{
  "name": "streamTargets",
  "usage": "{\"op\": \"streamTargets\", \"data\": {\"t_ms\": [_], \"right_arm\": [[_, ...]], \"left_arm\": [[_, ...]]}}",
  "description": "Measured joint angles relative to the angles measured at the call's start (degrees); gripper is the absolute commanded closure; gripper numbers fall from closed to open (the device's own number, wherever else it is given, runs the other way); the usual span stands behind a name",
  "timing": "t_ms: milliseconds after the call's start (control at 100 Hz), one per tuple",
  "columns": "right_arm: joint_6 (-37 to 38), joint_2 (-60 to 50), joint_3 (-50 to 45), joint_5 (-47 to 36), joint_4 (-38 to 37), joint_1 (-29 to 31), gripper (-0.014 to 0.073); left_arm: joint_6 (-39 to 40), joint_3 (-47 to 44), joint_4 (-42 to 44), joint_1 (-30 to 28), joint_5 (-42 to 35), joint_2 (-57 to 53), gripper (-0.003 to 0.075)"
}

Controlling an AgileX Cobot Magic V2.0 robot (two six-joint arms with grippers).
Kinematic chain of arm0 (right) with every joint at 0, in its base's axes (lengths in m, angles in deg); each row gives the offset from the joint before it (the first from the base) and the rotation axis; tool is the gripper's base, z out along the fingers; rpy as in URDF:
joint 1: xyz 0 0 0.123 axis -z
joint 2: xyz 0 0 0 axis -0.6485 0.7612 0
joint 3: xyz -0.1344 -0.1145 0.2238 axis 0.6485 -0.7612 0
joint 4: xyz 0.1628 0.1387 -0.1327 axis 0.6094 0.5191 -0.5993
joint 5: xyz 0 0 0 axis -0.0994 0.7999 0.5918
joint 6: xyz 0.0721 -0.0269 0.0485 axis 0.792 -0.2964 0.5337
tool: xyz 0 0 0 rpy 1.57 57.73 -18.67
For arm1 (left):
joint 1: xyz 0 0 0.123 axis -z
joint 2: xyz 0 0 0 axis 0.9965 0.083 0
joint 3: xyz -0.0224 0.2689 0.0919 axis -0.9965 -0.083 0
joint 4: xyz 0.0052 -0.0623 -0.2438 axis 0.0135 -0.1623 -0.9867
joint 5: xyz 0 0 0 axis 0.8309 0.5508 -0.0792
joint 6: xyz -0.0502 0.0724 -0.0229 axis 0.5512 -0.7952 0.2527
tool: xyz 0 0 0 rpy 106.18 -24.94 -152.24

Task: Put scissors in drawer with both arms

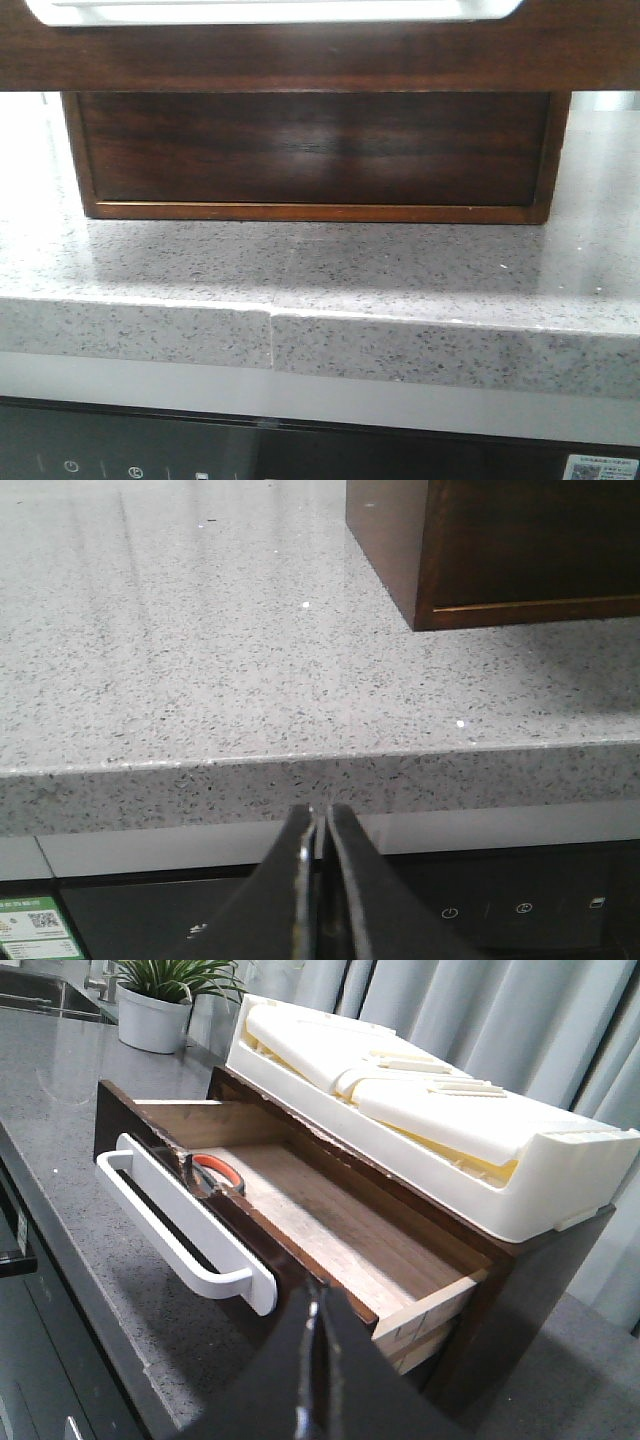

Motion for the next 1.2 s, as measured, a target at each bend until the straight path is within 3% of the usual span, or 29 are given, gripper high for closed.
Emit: {"op": "streamTargets", "data": {"t_ms": [450,540,700,960,1060,1200], "right_arm": [[0.00,0.00,-0.04,0.00,-0.14,0.19,0.0639],[0.00,-0.46,-1.51,-0.53,-3.81,1.66,0.0639],[3.71,-4.29,-9.89,-6.01,-6.81,10.89,0.0639],[13.10,-14.01,-34.79,-18.86,-7.20,29.88,0.0639],[13.94,-14.14,-40.36,-21.02,-7.20,32.87,0.0639],[14.13,-14.24,-40.51,-19.98,-8.68,33.63,0.0639]], "left_arm": [[0.00,0.00,0.00,0.00,0.00,0.00,0.0740],[0.00,0.00,0.00,0.00,0.00,0.00,0.0740],[0.00,0.00,0.00,0.00,0.00,0.00,0.0740],[0.00,0.00,-0.10,0.00,0.02,0.00,0.0740],[0.00,0.00,-0.10,0.00,0.12,0.00,0.0740],[0.00,0.00,-0.10,0.00,0.12,0.00,0.0740]]}}
